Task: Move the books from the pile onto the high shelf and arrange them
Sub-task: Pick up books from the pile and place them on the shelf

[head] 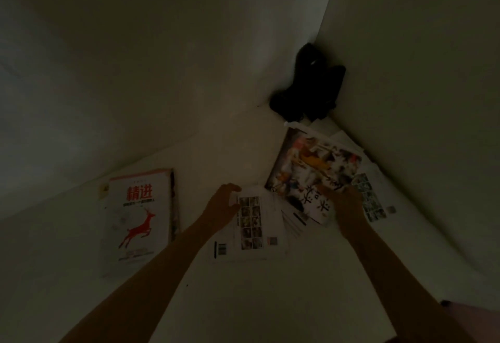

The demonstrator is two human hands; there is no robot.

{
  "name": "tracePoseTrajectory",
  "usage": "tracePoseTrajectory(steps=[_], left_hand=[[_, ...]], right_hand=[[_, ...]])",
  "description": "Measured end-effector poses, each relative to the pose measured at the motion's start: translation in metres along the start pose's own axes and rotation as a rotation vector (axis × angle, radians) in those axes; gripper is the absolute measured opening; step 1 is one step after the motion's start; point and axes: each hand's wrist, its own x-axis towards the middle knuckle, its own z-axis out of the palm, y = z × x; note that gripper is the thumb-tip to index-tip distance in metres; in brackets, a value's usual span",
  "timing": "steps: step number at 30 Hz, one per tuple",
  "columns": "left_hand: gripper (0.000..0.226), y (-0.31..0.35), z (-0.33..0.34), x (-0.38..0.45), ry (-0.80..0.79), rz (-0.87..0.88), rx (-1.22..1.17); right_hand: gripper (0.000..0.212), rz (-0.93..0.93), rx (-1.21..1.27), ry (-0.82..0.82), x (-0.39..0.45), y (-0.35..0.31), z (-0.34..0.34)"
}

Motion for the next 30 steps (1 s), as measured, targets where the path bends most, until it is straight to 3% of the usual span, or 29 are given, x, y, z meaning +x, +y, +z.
tracePoseTrajectory(steps=[4,7,10,13,15,19,22,25,27,30], left_hand=[[0.080,0.007,0.012,0.025,-0.217,-0.060,0.215],[0.069,0.016,0.019,0.030,-0.130,-0.031,0.635],[0.056,0.018,0.025,0.030,-0.146,-0.057,0.721],[0.071,0.016,0.017,0.023,-0.316,-0.216,0.624],[0.080,0.016,0.001,0.019,-0.315,-0.266,0.521],[0.033,0.022,-0.042,0.015,-0.128,-0.191,0.139],[0.029,0.023,-0.067,0.013,-0.035,-0.247,-0.100],[0.008,0.029,-0.078,-0.002,0.041,-0.352,-0.279],[0.024,0.029,-0.081,-0.010,0.215,-0.415,-0.367],[0.012,0.025,-0.082,-0.019,0.422,-0.526,-0.638]], right_hand=[[0.057,0.101,0.017,0.057,0.001,0.004,-0.027],[0.057,0.145,0.038,0.038,-0.004,0.007,-0.035],[0.053,0.164,0.049,0.063,-0.003,0.013,-0.036],[0.048,0.184,0.049,0.082,-0.006,0.015,-0.033],[0.045,0.218,0.100,0.063,-0.007,0.012,-0.033],[0.048,0.201,0.202,-0.013,-0.004,0.000,-0.040],[0.054,0.201,0.214,-0.036,-0.004,-0.002,-0.039],[0.053,0.210,0.215,-0.058,-0.008,-0.001,-0.032],[0.046,0.197,0.248,-0.105,-0.013,0.001,-0.029],[0.049,0.163,0.316,-0.300,-0.018,0.000,-0.027]])
